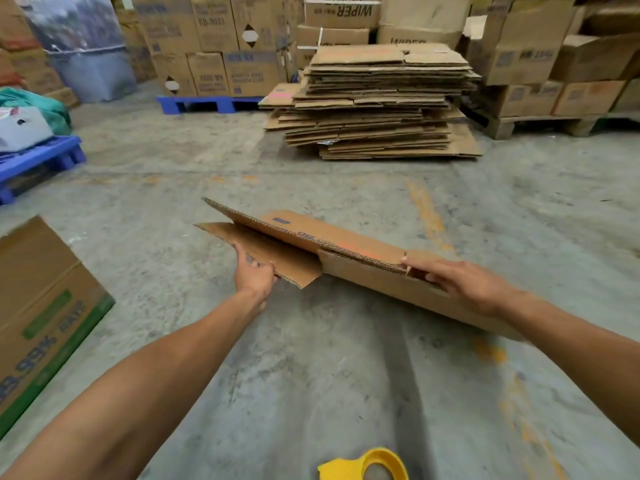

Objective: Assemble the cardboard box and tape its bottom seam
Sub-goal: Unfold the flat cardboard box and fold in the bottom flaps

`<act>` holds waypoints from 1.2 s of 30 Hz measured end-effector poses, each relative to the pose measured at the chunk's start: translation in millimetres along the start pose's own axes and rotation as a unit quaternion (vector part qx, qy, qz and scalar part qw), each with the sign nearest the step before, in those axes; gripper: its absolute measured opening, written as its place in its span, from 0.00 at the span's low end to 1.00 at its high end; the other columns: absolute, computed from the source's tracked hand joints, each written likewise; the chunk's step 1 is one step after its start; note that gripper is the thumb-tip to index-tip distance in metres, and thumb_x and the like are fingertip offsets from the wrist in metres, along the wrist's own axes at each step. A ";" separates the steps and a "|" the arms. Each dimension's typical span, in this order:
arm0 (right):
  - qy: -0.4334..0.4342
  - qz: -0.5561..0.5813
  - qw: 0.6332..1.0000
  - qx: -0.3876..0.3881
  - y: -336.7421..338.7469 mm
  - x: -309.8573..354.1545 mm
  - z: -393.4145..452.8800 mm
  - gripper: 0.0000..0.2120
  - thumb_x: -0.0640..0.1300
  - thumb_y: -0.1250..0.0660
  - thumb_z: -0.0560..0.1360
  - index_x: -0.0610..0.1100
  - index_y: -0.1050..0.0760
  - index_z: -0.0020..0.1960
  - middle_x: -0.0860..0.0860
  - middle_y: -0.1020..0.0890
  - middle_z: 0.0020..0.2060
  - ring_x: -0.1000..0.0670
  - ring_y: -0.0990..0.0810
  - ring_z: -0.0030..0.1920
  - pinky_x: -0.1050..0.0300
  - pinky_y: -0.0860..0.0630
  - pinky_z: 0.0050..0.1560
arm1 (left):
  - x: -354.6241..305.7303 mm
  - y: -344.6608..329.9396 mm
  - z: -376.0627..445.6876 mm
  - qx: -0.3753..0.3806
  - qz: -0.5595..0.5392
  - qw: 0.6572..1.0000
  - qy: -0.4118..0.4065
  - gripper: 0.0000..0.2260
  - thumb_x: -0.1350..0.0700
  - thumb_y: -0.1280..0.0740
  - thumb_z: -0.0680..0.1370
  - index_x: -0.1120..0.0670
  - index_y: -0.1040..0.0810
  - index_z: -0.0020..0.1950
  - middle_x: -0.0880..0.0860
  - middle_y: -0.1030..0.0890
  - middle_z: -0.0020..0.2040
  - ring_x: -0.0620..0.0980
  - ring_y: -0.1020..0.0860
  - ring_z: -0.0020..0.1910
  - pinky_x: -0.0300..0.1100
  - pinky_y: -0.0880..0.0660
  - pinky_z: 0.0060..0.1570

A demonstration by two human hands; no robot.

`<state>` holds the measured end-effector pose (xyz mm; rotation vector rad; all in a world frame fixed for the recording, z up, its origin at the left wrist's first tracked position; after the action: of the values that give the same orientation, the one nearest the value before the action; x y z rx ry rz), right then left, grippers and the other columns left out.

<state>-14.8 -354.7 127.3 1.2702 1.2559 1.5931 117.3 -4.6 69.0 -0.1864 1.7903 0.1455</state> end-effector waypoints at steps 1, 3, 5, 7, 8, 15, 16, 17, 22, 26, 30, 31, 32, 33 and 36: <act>-0.015 -0.013 1.000 0.002 0.4 -7.0 -7.9 0.33 0.42 0.46 0.82 0.79 0.51 0.70 0.53 0.26 0.70 0.48 0.23 0.64 0.47 0.28 0.65 | -2.7 -2.4 0.7 0.009 0.000 1.000 -0.003 0.47 0.65 0.34 0.74 0.34 0.60 0.76 0.52 0.30 0.72 0.50 0.19 0.54 0.50 0.22 0.57; -0.039 -0.036 0.998 0.022 1.8 -14.6 -20.5 0.41 0.37 0.48 0.77 0.81 0.58 0.68 0.51 0.26 0.70 0.45 0.22 0.62 0.47 0.26 0.62 | -3.2 -7.0 4.3 0.022 0.021 1.000 -0.009 0.48 0.63 0.34 0.73 0.32 0.63 0.74 0.53 0.31 0.74 0.49 0.22 0.61 0.54 0.24 0.61; -0.072 -0.047 0.995 0.043 3.0 -18.5 -26.8 0.49 0.31 0.49 0.73 0.81 0.62 0.67 0.49 0.26 0.70 0.45 0.22 0.60 0.50 0.25 0.57 | -11.6 -12.0 -0.1 0.030 0.044 0.998 -0.030 0.45 0.64 0.36 0.76 0.32 0.63 0.75 0.53 0.32 0.74 0.49 0.25 0.64 0.55 0.26 0.64; -0.099 -0.061 0.993 0.020 7.4 -21.0 -25.6 0.50 0.28 0.48 0.72 0.79 0.62 0.67 0.47 0.24 0.68 0.46 0.21 0.53 0.51 0.24 0.51 | -29.1 -20.5 -4.4 0.038 0.056 0.996 -0.053 0.44 0.64 0.37 0.77 0.33 0.63 0.75 0.54 0.36 0.77 0.50 0.29 0.70 0.54 0.29 0.66; -0.110 -0.065 0.992 0.000 11.3 -22.1 -23.1 0.50 0.29 0.48 0.72 0.79 0.62 0.67 0.47 0.24 0.67 0.45 0.20 0.51 0.51 0.23 0.49 | -38.7 -24.3 -3.3 0.034 0.053 0.996 -0.063 0.43 0.63 0.38 0.77 0.32 0.62 0.75 0.54 0.36 0.77 0.50 0.30 0.71 0.54 0.29 0.67; -0.163 -0.117 0.974 -0.108 76.0 -11.3 4.3 0.41 0.40 0.47 0.80 0.79 0.66 0.67 0.45 0.21 0.63 0.42 0.20 0.47 0.48 0.21 0.47 | -109.5 -29.4 18.2 -0.006 0.066 0.991 -0.120 0.40 0.61 0.39 0.77 0.36 0.59 0.77 0.40 0.22 0.47 0.51 0.23 0.55 0.55 0.24 0.60; -0.166 -0.120 0.970 -0.130 87.1 -7.2 9.8 0.37 0.43 0.46 0.81 0.77 0.64 0.70 0.43 0.20 0.61 0.40 0.19 0.48 0.47 0.22 0.48 | -119.3 -28.6 22.3 -0.006 0.069 0.990 -0.120 0.39 0.62 0.39 0.78 0.37 0.59 0.78 0.43 0.21 0.52 0.52 0.24 0.60 0.54 0.25 0.62; -0.171 -0.119 0.966 -0.150 97.7 -5.8 17.1 0.35 0.46 0.46 0.81 0.76 0.62 0.72 0.42 0.20 0.59 0.38 0.19 0.49 0.47 0.23 0.48 | -130.3 -27.9 23.7 -0.006 0.073 0.990 -0.123 0.39 0.63 0.40 0.78 0.40 0.58 0.78 0.49 0.21 0.63 0.53 0.26 0.65 0.53 0.27 0.65; -0.216 -0.092 0.942 -0.239 144.1 -4.3 64.4 0.29 0.46 0.49 0.83 0.67 0.57 0.76 0.35 0.19 0.52 0.37 0.19 0.48 0.44 0.23 0.49 | -173.5 -24.3 29.4 0.046 0.143 0.975 -0.163 0.33 0.71 0.44 0.78 0.56 0.52 0.80 0.55 0.40 0.79 0.51 0.37 0.76 0.42 0.35 0.70; -0.263 -0.036 0.926 -0.269 168.9 -5.2 94.6 0.25 0.46 0.50 0.84 0.60 0.50 0.79 0.34 0.23 0.61 0.34 0.23 0.58 0.42 0.27 0.56 | -194.1 -14.3 46.9 0.075 0.244 0.949 -0.183 0.31 0.69 0.43 0.78 0.56 0.47 0.80 0.54 0.35 0.76 0.51 0.34 0.74 0.47 0.33 0.70; -0.282 -0.039 0.926 -0.246 175.6 -19.6 127.1 0.25 0.48 0.48 0.83 0.59 0.47 0.78 0.37 0.25 0.65 0.35 0.25 0.63 0.42 0.27 0.60 | -206.1 -9.5 56.6 0.081 0.258 0.941 -0.203 0.23 0.67 0.39 0.76 0.54 0.28 0.70 0.49 0.23 0.63 0.44 0.27 0.63 0.51 0.28 0.66; -0.280 -0.031 0.928 -0.245 174.6 -24.1 135.7 0.24 0.49 0.48 0.83 0.60 0.47 0.78 0.38 0.25 0.66 0.36 0.26 0.63 0.41 0.26 0.61 | -209.2 -9.8 58.4 0.085 0.251 0.942 -0.207 0.21 0.64 0.37 0.74 0.50 0.24 0.65 0.48 0.21 0.60 0.44 0.25 0.61 0.52 0.26 0.64; -0.280 -0.020 0.929 -0.239 174.0 -27.0 143.4 0.24 0.50 0.49 0.83 0.61 0.47 0.78 0.39 0.26 0.68 0.36 0.26 0.64 0.41 0.27 0.62 | -212.3 -10.9 60.4 0.090 0.244 0.942 -0.211 0.20 0.61 0.36 0.72 0.49 0.22 0.63 0.48 0.20 0.60 0.45 0.24 0.61 0.52 0.25 0.63; -0.284 -0.012 0.932 -0.225 174.6 -28.9 150.7 0.25 0.51 0.49 0.82 0.62 0.49 0.77 0.40 0.26 0.69 0.37 0.26 0.65 0.41 0.27 0.62 | -215.8 -12.1 60.9 0.096 0.240 0.944 -0.208 0.20 0.61 0.35 0.72 0.51 0.22 0.64 0.48 0.20 0.60 0.46 0.24 0.62 0.51 0.25 0.63; -0.307 0.035 0.939 -0.151 182.1 -21.7 155.0 0.37 0.42 0.41 0.79 0.62 0.57 0.79 0.40 0.27 0.70 0.39 0.22 0.59 0.46 0.22 0.54 | -227.4 -10.3 74.0 0.093 0.264 0.941 -0.191 0.24 0.65 0.38 0.75 0.58 0.28 0.72 0.51 0.22 0.65 0.48 0.25 0.66 0.50 0.27 0.65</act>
<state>146.1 -383.7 303.1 1.4609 0.5582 1.2243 239.9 10.9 274.0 0.4381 1.4159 0.3673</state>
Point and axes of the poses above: each hand's wrist, its own z-axis towards the middle knuckle, its own y-axis out of the back of the hand, x = y × z, the point moved 3 cm from there along z, towards the middle knuckle
